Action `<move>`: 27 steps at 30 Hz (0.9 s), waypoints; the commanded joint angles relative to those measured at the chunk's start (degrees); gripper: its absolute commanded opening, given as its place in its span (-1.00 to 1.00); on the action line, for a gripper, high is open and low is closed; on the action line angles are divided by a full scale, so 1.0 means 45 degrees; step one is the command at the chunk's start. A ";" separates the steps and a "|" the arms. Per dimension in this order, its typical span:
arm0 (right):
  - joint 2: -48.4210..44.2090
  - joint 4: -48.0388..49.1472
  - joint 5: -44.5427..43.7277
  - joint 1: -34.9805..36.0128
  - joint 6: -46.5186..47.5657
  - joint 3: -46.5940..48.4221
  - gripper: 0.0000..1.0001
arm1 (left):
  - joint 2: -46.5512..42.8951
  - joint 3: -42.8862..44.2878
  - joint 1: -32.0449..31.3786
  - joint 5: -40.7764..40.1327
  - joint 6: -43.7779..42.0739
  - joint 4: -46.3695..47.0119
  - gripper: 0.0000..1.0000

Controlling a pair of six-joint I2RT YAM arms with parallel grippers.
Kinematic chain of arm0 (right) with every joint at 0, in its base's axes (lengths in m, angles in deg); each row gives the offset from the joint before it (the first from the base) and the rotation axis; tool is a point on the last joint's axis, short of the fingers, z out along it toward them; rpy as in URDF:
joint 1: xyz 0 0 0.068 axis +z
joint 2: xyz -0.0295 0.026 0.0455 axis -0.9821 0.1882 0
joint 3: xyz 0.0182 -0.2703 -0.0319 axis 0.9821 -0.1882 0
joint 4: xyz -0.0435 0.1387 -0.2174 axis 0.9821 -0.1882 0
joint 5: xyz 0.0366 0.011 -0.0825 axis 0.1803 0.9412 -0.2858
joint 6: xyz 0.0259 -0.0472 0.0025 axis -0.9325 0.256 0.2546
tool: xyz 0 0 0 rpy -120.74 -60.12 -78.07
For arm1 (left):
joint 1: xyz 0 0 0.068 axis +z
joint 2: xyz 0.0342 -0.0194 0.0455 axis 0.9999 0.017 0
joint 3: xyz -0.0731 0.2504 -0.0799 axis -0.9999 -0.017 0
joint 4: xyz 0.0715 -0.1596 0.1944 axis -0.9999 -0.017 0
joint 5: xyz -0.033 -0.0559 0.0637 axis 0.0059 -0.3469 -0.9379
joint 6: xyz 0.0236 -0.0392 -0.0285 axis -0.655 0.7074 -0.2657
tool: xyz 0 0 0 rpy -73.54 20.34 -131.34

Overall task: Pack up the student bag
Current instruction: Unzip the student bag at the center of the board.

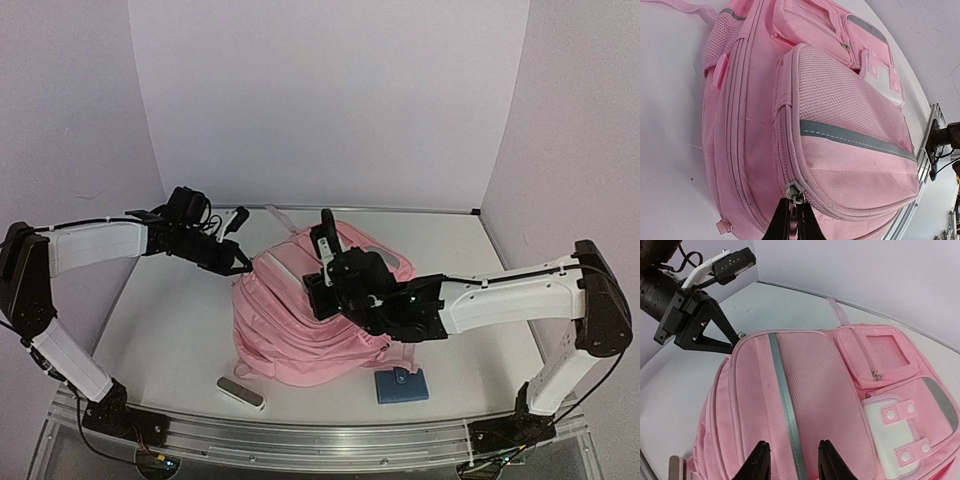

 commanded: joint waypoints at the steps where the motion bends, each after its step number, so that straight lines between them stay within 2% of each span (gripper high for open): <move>1: 0.1257 -0.0117 -0.0590 -0.0062 0.0263 0.1249 -0.18 | -0.0936 -0.0224 0.0181 0.0473 -0.0378 0.0370 -1.00; 7: 0.1772 -0.0150 0.1787 -0.0062 0.0515 0.2141 0.17 | -0.1206 -0.0393 0.0157 0.0646 -0.0175 0.0418 -1.00; 17: 0.3409 -0.0625 0.1773 -0.0065 0.0802 0.3726 0.43 | -0.0947 -0.0103 -0.0202 0.0839 -0.0186 0.0318 -1.00; 19: 0.3801 -0.0810 0.1444 -0.0063 0.0791 0.4113 0.39 | -0.0979 -0.0077 -0.0282 0.0839 -0.0186 0.0293 -1.00; 27: 0.5018 -0.1597 0.0379 -0.0062 0.0791 0.5680 -0.08 | -0.1122 -0.0043 -0.0404 0.0692 -0.0133 0.0120 -1.00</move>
